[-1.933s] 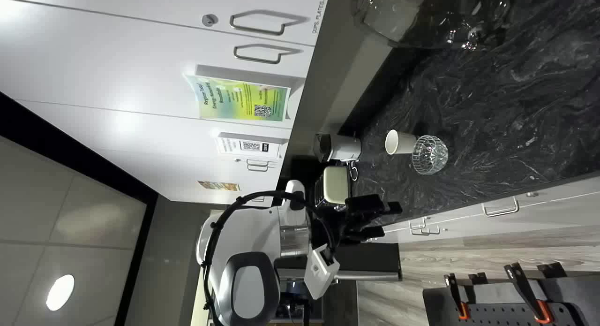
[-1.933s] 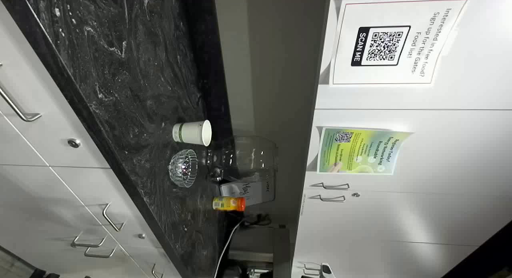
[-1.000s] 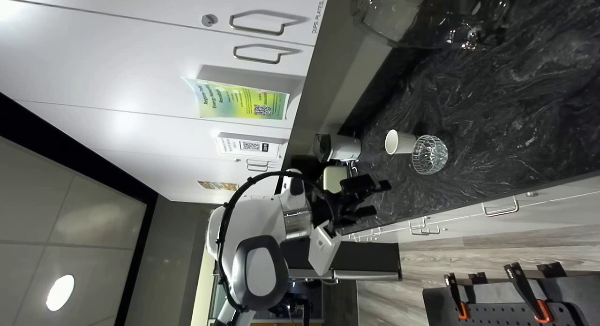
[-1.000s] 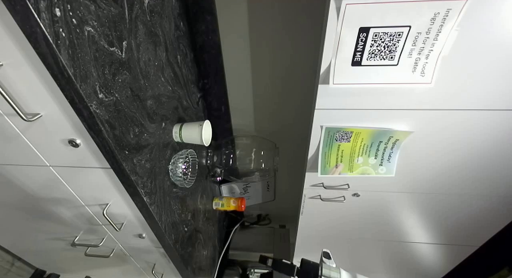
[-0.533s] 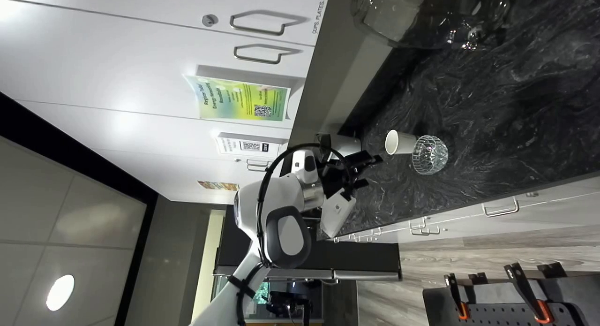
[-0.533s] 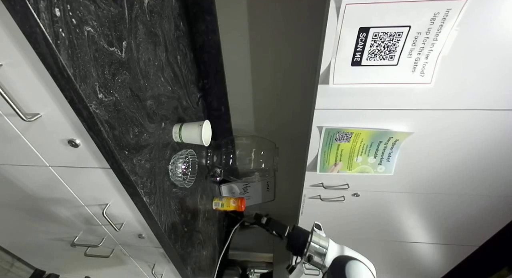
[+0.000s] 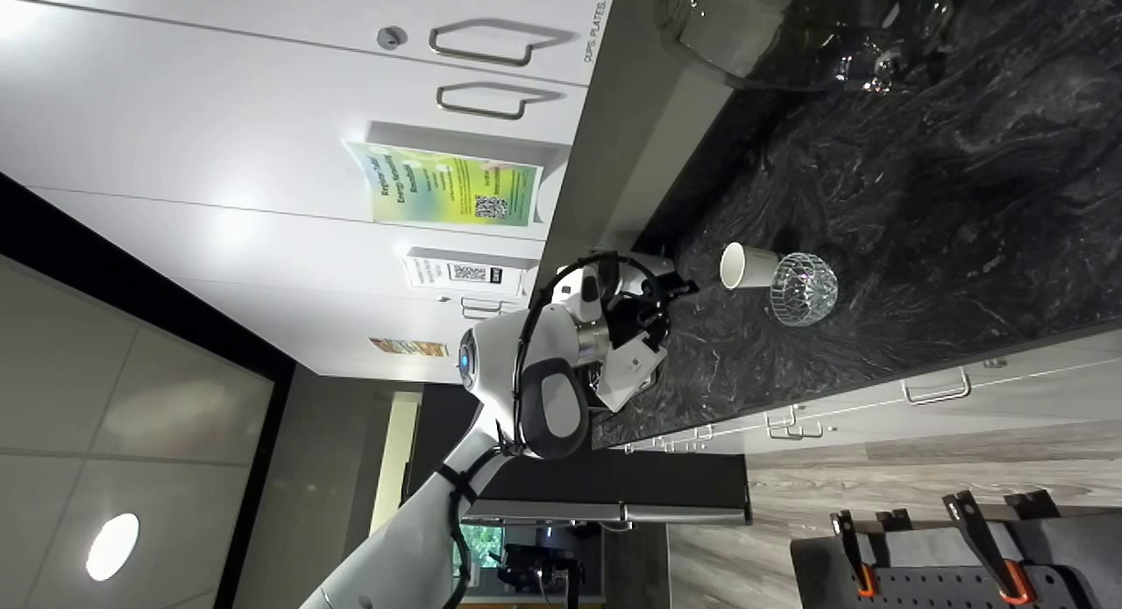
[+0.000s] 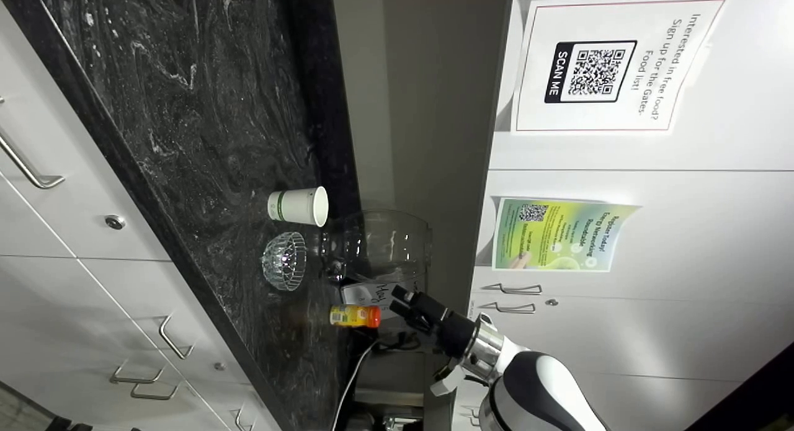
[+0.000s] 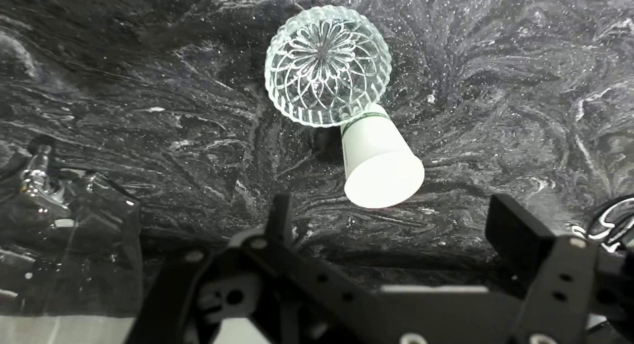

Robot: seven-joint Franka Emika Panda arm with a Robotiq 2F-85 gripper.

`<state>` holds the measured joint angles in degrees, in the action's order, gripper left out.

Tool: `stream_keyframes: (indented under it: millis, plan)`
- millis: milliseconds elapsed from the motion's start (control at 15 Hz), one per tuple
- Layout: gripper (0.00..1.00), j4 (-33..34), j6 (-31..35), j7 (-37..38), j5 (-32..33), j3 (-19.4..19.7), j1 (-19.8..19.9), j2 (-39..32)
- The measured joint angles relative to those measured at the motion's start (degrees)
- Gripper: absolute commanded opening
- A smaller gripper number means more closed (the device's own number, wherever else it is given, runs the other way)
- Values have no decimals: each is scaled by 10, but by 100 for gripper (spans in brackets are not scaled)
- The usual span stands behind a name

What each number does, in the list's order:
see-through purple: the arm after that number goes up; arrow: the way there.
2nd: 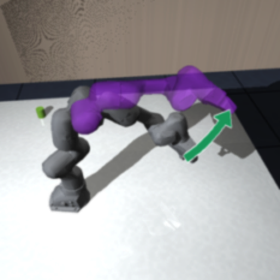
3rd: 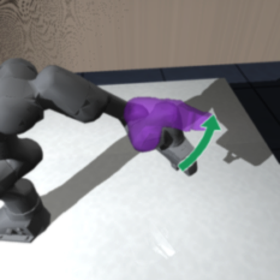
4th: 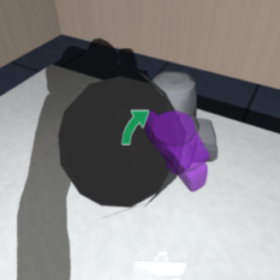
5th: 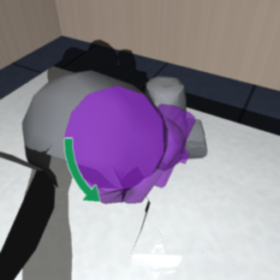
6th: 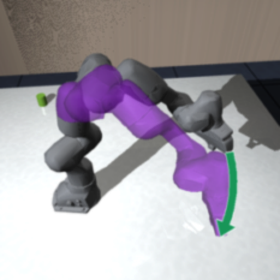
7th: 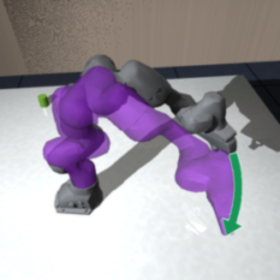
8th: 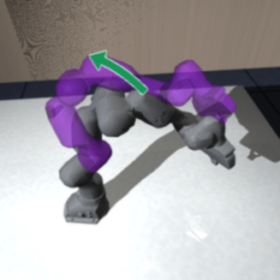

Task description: Pour the things in the cup into the glass bowl

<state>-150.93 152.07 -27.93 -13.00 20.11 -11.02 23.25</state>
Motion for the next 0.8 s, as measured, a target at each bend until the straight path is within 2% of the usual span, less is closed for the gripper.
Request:
stream_keyframes:
  millis: [467, 800]
  plan:
    - [100, 1, 0, 0, 0, -3, 2, -3]
    - [100, 14, 43, 19, 0, -48, 2, -38]
